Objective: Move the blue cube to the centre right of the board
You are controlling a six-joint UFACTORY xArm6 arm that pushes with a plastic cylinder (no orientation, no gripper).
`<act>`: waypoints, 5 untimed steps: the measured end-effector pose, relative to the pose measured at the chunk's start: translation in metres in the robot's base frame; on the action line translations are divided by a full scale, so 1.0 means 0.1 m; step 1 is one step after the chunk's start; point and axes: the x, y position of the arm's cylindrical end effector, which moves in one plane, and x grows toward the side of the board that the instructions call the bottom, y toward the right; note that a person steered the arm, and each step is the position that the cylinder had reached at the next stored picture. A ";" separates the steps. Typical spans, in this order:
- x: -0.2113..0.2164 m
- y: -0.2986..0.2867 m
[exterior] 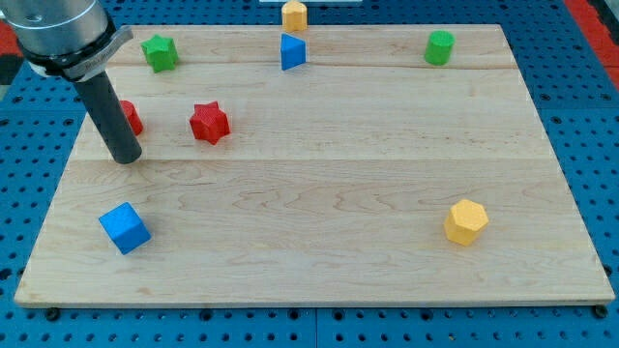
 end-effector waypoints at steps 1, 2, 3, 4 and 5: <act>0.12 0.36; 0.22 0.34; 0.30 -0.33; 0.78 -0.70; 1.19 -0.40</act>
